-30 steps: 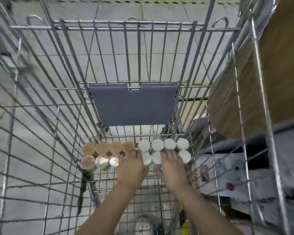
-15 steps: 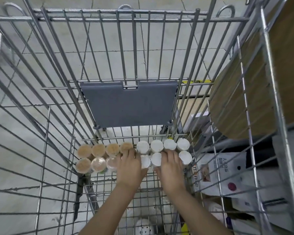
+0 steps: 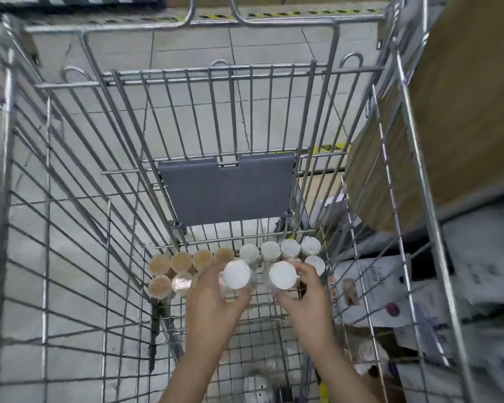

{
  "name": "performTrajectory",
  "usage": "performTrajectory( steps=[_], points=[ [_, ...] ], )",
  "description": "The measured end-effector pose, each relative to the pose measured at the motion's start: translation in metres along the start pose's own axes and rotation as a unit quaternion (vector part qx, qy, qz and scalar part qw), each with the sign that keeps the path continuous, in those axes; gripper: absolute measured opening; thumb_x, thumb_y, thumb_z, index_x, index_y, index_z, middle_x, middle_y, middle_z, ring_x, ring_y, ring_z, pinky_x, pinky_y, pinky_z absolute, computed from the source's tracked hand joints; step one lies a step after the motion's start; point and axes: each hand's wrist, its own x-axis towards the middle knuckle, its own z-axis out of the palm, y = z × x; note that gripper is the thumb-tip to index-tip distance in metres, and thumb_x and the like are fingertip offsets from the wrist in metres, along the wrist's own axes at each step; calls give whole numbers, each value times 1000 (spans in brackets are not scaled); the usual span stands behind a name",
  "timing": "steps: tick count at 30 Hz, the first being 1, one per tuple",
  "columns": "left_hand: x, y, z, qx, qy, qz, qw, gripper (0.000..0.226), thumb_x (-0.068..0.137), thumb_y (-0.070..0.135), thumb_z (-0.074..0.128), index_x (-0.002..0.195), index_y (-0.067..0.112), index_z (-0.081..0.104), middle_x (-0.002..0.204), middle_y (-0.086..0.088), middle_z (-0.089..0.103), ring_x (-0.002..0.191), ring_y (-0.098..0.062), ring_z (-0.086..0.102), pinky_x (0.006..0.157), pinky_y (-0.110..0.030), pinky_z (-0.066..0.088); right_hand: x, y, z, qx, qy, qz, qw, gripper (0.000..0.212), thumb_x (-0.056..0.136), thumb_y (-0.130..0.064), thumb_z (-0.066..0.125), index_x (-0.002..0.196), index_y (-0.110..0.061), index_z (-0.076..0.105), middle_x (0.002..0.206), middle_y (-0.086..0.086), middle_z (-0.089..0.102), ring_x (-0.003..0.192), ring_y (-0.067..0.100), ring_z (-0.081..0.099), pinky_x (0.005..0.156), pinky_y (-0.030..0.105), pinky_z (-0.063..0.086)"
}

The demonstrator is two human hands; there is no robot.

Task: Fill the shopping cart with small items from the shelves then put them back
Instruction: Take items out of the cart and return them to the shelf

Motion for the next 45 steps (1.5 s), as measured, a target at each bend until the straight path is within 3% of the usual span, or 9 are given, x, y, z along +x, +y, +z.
performTrajectory(
  steps=[4, 7, 15, 24, 28, 32, 35, 39, 45],
  points=[
    [-22, 43, -45, -213, 7, -58, 975, 43, 76, 36, 72, 115, 26, 55, 107, 11, 64, 99, -4, 59, 77, -10, 45, -26, -37, -13, 108, 34, 6, 994, 50, 72, -10, 81, 104, -39, 56, 112, -19, 62, 107, -7, 54, 89, 11, 41],
    [-43, 65, -82, -276, 9, -32, 960, 35, 72, 42, 67, 105, 31, 59, 94, 16, 67, 93, -2, 61, 82, -17, 48, -57, -73, -29, 162, 56, -2, 985, 49, 73, -9, 80, 108, -36, 60, 112, -14, 66, 109, 4, 59, 97, 28, 44],
    [-141, 112, -190, -332, -71, 13, 941, 37, 73, 49, 73, 107, 35, 66, 105, 5, 68, 98, -12, 63, 89, -36, 49, -193, -165, -90, 267, 81, -25, 960, 47, 70, -15, 81, 111, -28, 65, 104, -14, 71, 98, 4, 66, 83, 20, 54],
    [-261, 178, -288, -365, -166, 58, 914, 32, 68, 41, 62, 93, 24, 69, 90, 7, 72, 84, -9, 67, 82, -44, 52, -358, -220, -156, 358, 160, -25, 920, 57, 49, -48, 83, 103, -32, 72, 103, -5, 72, 100, 22, 66, 92, 46, 51],
    [-308, 222, -302, -356, -229, 88, 902, 49, 63, 49, 66, 103, 20, 68, 100, -1, 72, 97, -23, 66, 94, -55, 48, -425, -232, -199, 374, 227, -26, 899, 50, 44, -52, 85, 90, -35, 74, 90, 0, 73, 87, 21, 66, 85, 46, 50],
    [-365, 266, -303, -342, -297, 156, 878, 31, 69, 44, 61, 92, 25, 71, 88, 3, 72, 83, -14, 66, 80, -41, 51, -498, -232, -242, 383, 311, -21, 870, 22, 67, -32, 75, 89, -30, 74, 93, 5, 73, 95, 33, 66, 88, 57, 49],
    [-420, 292, -298, -342, -349, 190, 852, 29, 67, 43, 60, 88, 28, 71, 79, 7, 71, 71, -7, 66, 60, -30, 51, -563, -222, -272, 382, 372, -17, 846, 27, 67, -32, 79, 93, -24, 73, 94, 2, 73, 95, 30, 67, 84, 52, 53],
    [-507, 312, -276, -337, -432, 203, 811, 28, 62, 49, 74, 81, 28, 72, 75, 2, 68, 70, -16, 62, 69, -42, 47, -672, -202, -309, 365, 452, -25, 813, 32, 71, -36, 74, 99, -22, 71, 98, 5, 72, 94, 28, 68, 80, 48, 55],
    [-684, 316, -237, -313, -566, 182, 740, 48, 61, 48, 65, 99, 19, 67, 83, 4, 74, 75, -12, 70, 70, -35, 50, -871, -159, -341, 325, 584, -5, 744, 37, 68, -37, 80, 101, -23, 71, 98, 8, 71, 91, 31, 67, 75, 53, 57]
  ],
)
